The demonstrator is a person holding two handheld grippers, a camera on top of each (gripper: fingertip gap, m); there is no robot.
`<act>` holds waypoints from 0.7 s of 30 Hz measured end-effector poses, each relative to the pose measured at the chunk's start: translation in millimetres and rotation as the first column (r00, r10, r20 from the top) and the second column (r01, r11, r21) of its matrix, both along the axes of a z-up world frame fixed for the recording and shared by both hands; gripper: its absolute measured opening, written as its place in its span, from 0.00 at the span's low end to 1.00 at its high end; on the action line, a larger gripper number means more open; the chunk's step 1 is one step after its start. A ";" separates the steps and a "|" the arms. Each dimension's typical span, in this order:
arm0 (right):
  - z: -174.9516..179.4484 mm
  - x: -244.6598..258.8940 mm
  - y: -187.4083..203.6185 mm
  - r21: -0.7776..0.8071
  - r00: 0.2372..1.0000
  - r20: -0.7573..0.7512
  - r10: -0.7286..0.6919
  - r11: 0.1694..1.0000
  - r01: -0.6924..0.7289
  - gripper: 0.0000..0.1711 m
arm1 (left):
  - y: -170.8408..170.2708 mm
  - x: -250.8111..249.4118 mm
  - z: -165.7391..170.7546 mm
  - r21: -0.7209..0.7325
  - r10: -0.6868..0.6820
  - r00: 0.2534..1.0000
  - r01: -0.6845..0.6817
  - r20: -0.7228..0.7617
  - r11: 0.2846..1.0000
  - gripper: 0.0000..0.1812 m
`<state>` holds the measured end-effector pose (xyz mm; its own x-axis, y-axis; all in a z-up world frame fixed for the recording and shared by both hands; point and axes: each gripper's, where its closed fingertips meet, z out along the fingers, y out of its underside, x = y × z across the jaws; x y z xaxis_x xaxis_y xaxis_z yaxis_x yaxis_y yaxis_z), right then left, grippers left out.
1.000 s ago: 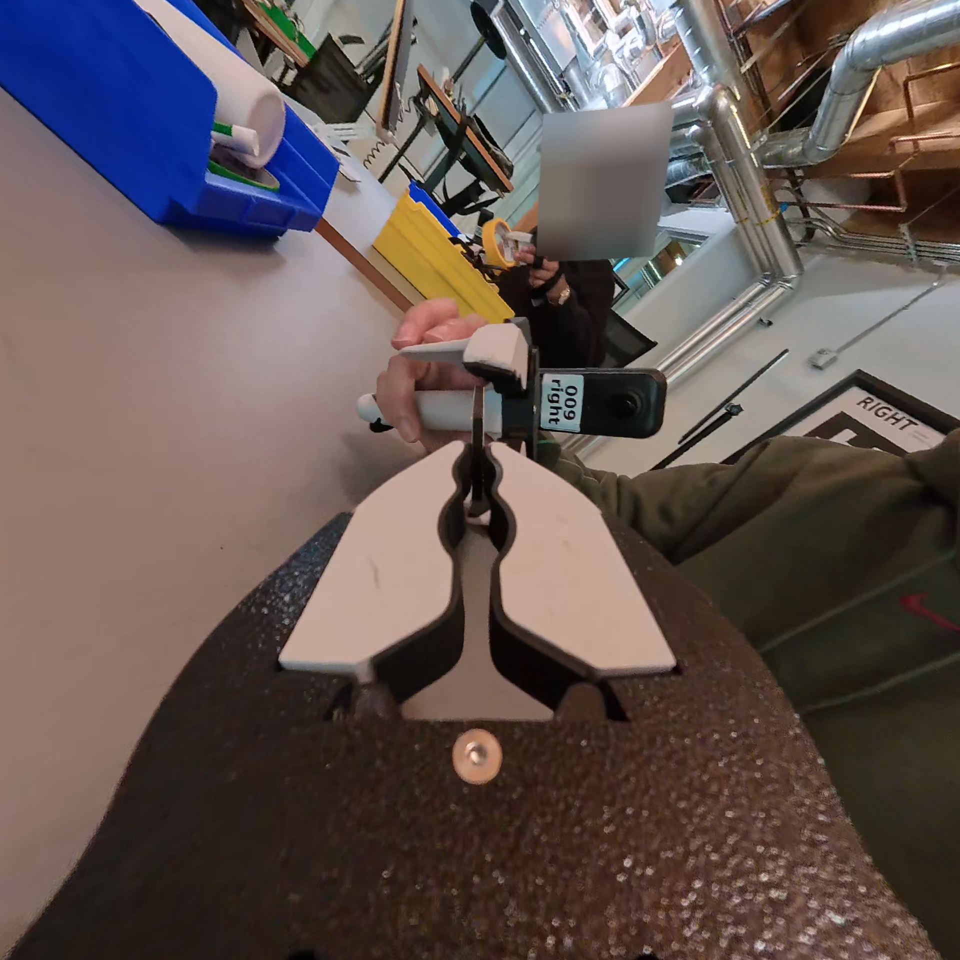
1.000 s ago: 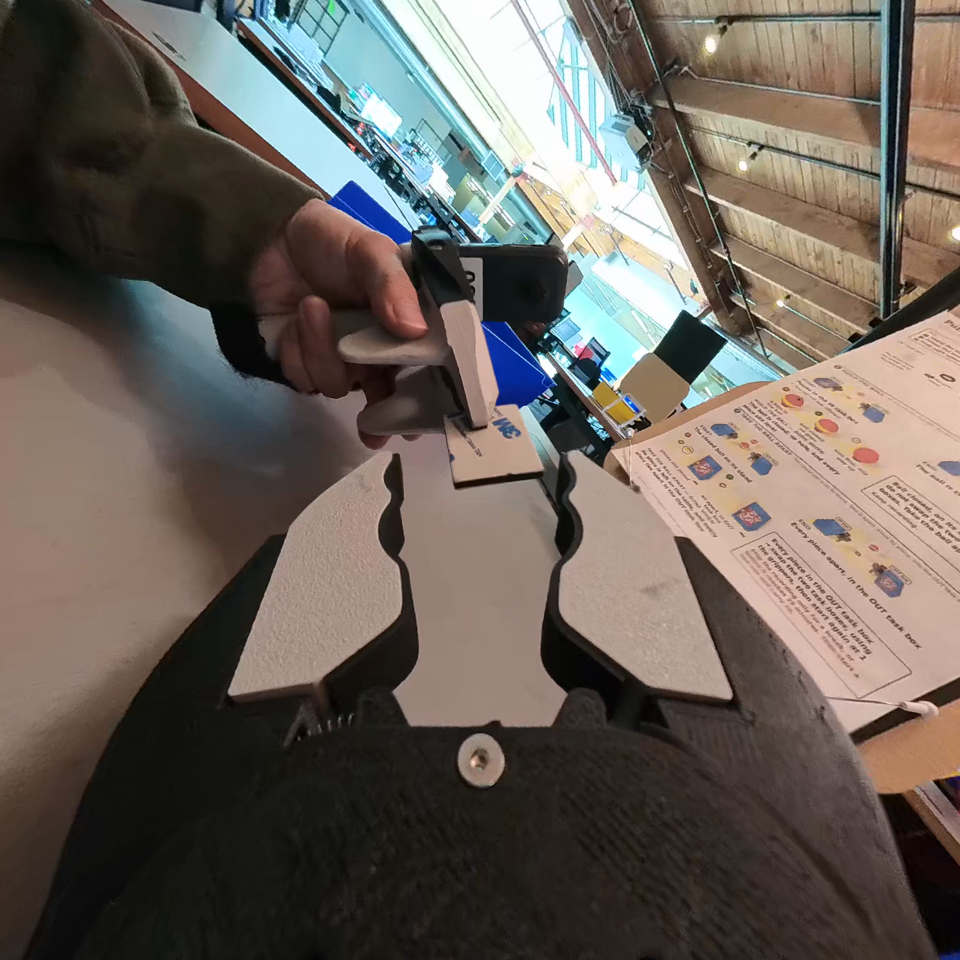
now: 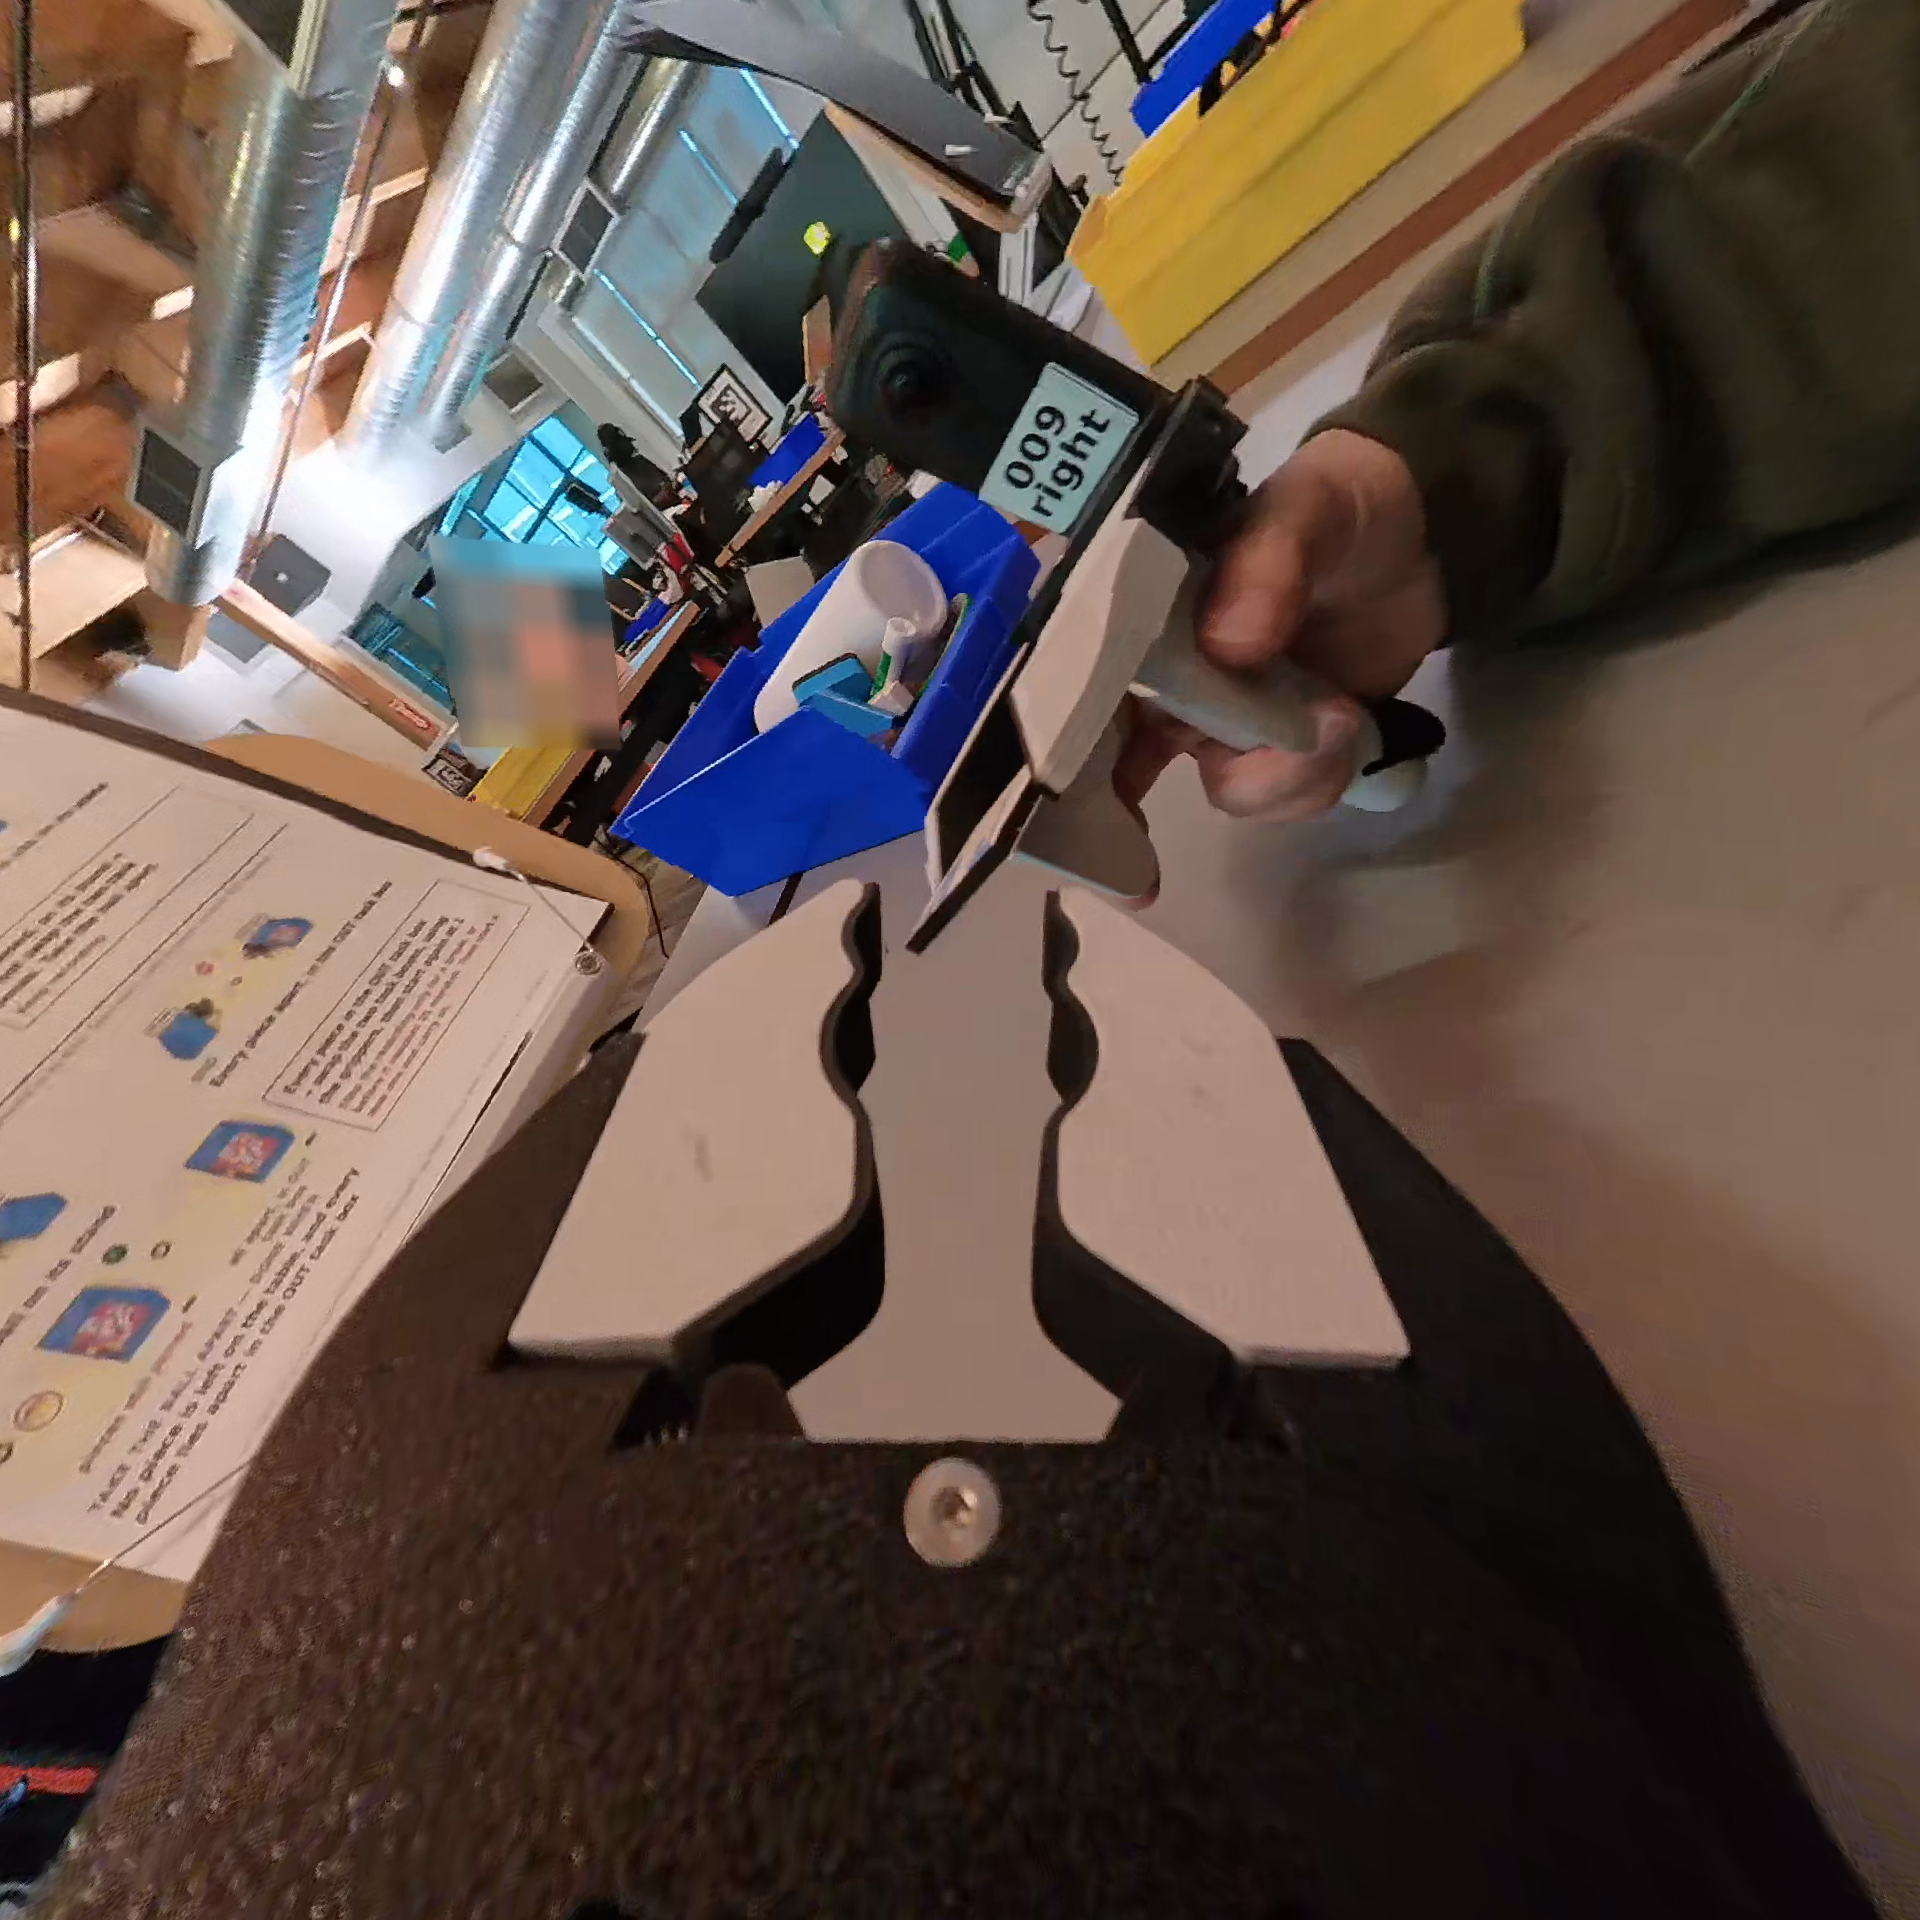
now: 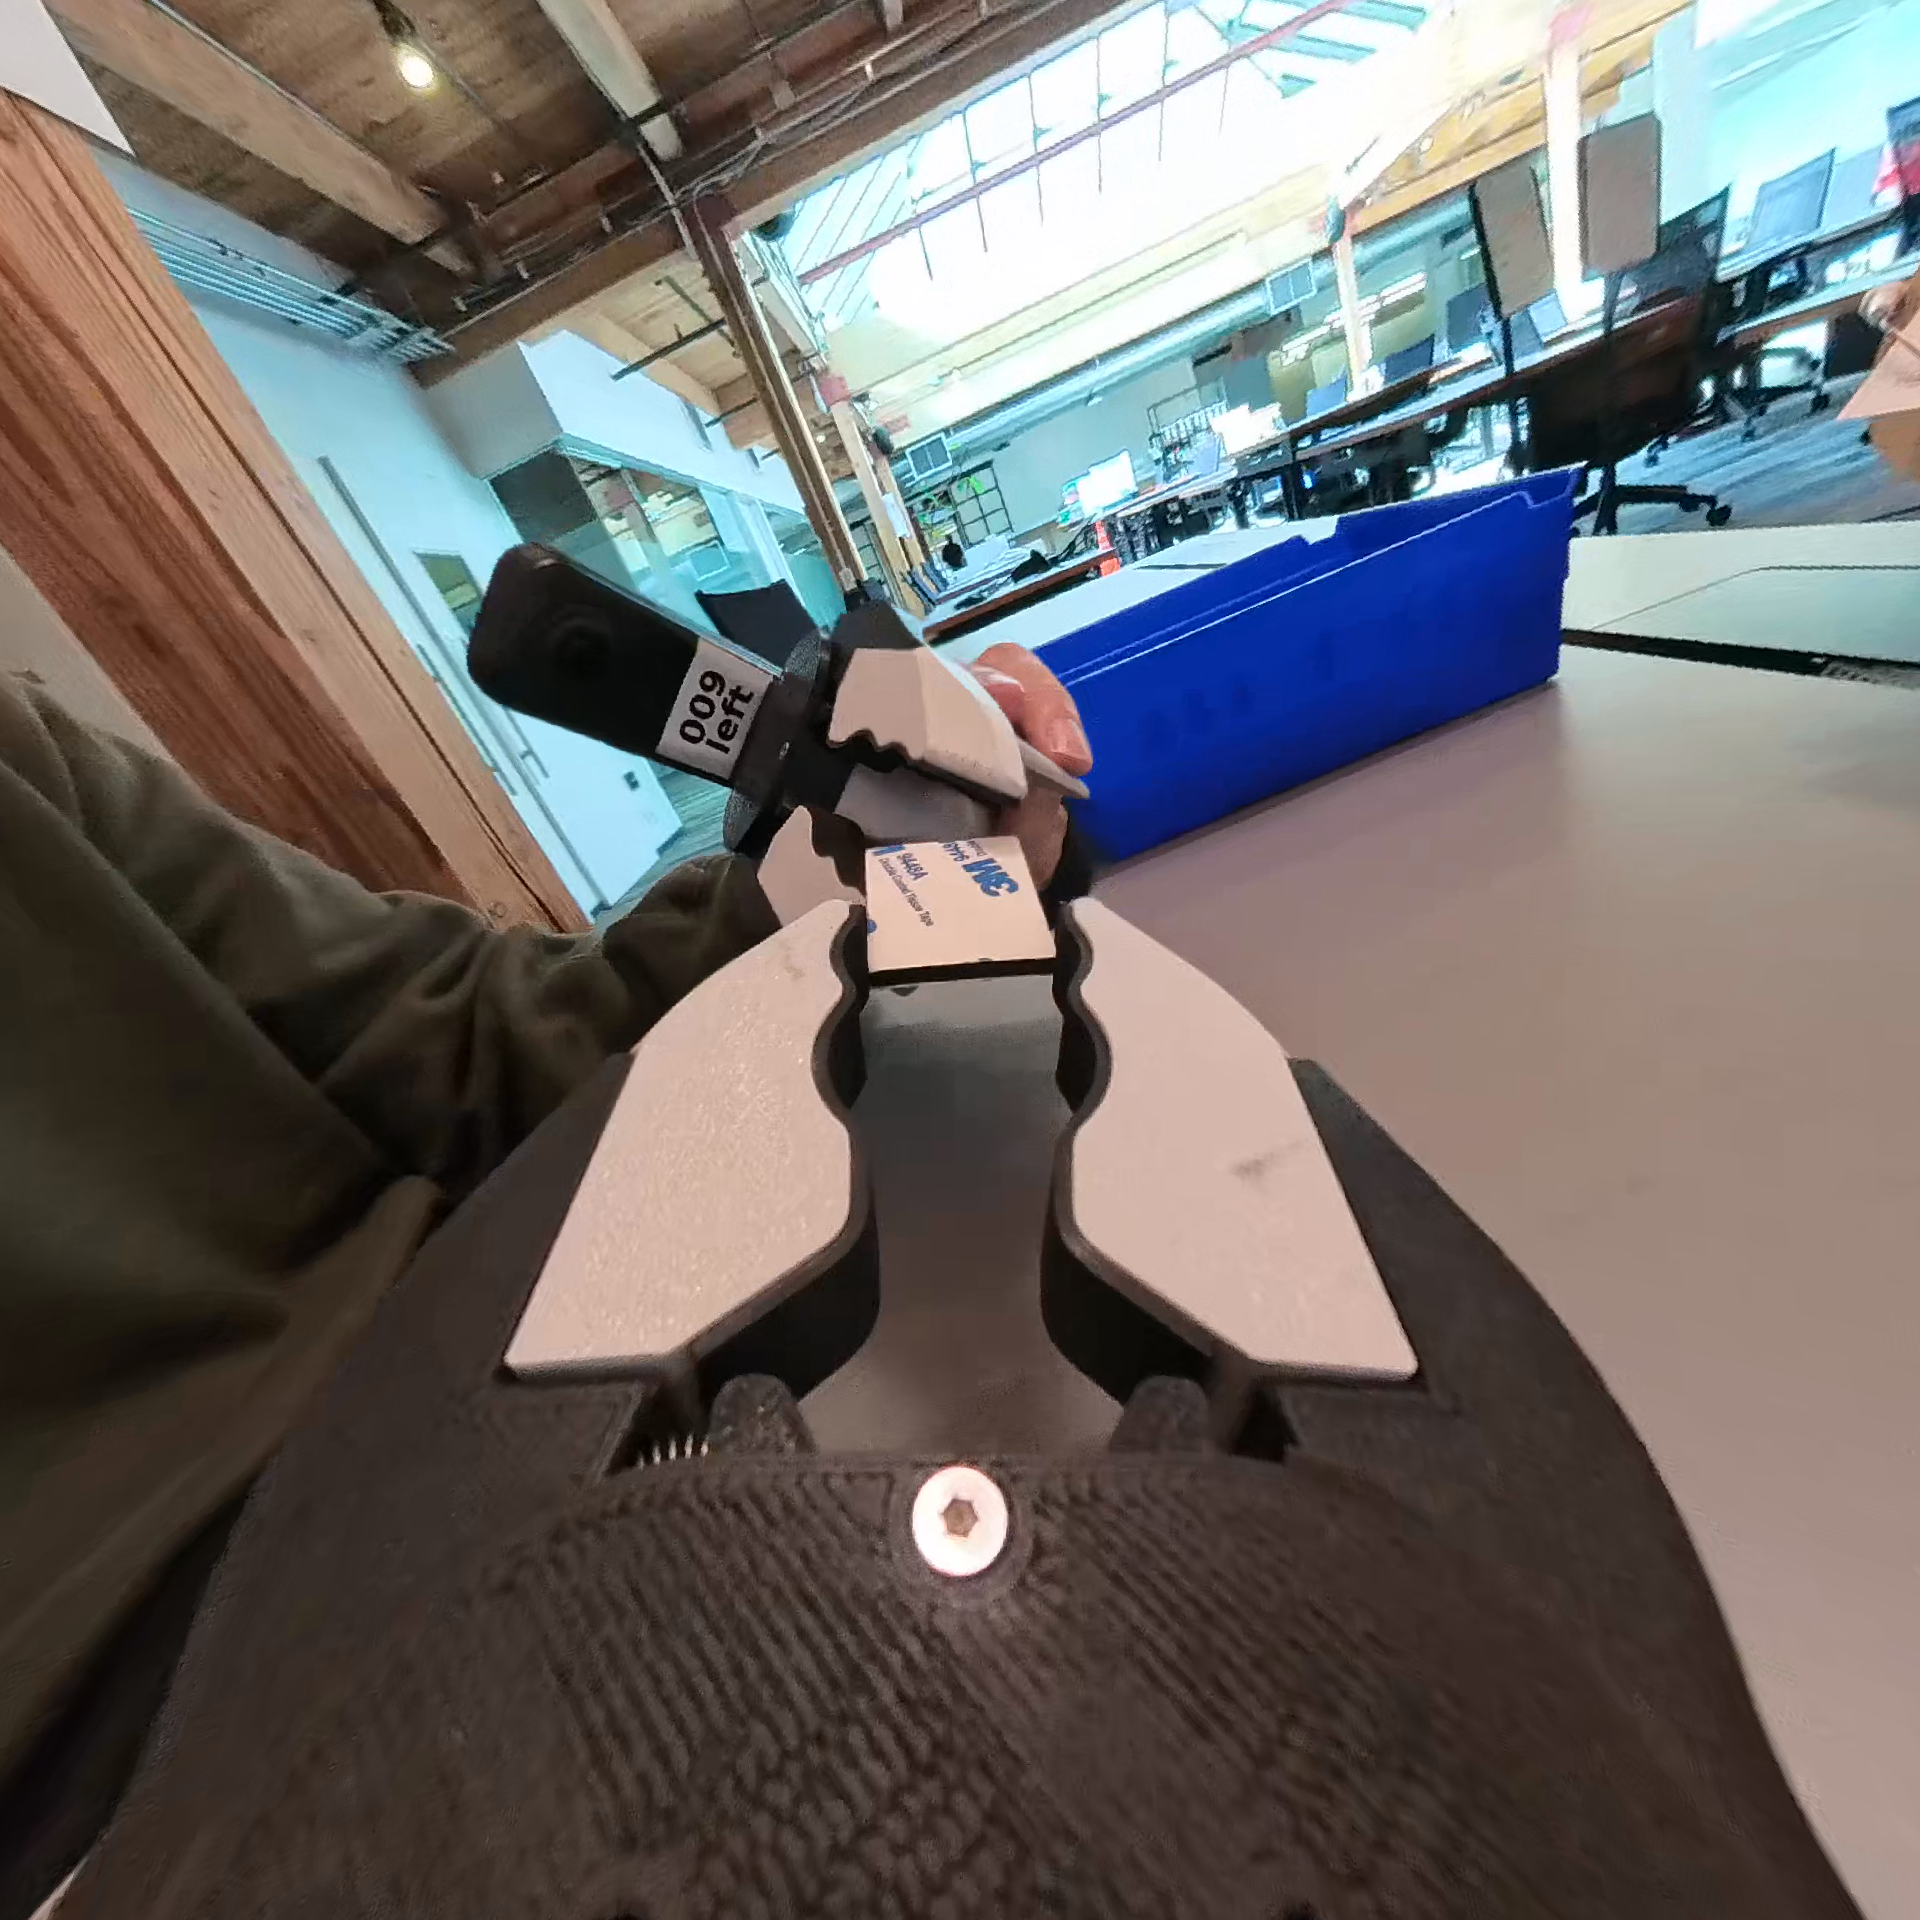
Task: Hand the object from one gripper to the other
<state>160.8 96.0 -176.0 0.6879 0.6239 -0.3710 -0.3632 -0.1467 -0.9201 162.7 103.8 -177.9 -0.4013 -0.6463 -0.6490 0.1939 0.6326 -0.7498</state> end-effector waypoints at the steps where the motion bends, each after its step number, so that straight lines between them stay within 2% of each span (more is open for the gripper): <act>1: 0.3 -1.4 -0.4 -0.002 1.000 -0.012 0.011 1.000 -0.011 0.20 | -1.4 0.1 -2.4 0.013 -0.006 1.000 0.006 -0.007 1.000 0.15; 3: 1.5 -2.4 -0.6 -0.004 0.999 -0.034 0.023 1.000 -0.023 0.20 | -1.0 1.0 -6.3 0.035 -0.001 1.000 0.002 -0.022 0.999 0.06; 7: -1.6 -1.8 0.6 -0.010 1.000 -0.020 0.008 1.000 -0.008 0.19 | 0.2 0.9 -8.9 0.000 -0.008 0.998 0.008 -0.067 1.000 0.02; 11: 2.3 10.6 2.4 0.064 0.994 0.048 -0.101 0.993 0.098 0.28 | 4.7 1.8 -0.8 -0.183 -0.016 0.992 -0.007 -0.125 0.983 0.02; 14: 10.7 17.6 0.8 0.178 0.968 0.141 -0.209 0.967 0.183 0.31 | 7.0 1.3 5.0 -0.369 -0.070 0.980 -0.002 -0.184 0.929 0.02; 17: 15.1 15.7 -0.6 0.270 0.936 0.219 -0.275 0.939 0.213 0.29 | 3.3 -1.0 4.8 -0.532 -0.177 0.948 0.010 -0.264 0.846 0.02; 19: 13.9 12.4 0.1 0.279 0.930 0.241 -0.279 0.937 0.209 0.22 | -1.9 -3.0 2.5 -0.605 -0.254 0.916 0.017 -0.310 0.796 0.02; 21: 14.7 5.4 -1.5 0.277 0.947 0.220 -0.235 0.946 0.171 0.13 | -2.4 -0.5 -0.4 -0.635 -0.264 0.905 -0.008 -0.333 0.773 0.02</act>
<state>166.3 94.5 -161.3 0.8590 0.5114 -0.0232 -0.1179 0.1535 -0.9811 162.2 101.4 -178.3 -0.6336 -0.7683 0.0909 -0.1477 0.0048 -0.9890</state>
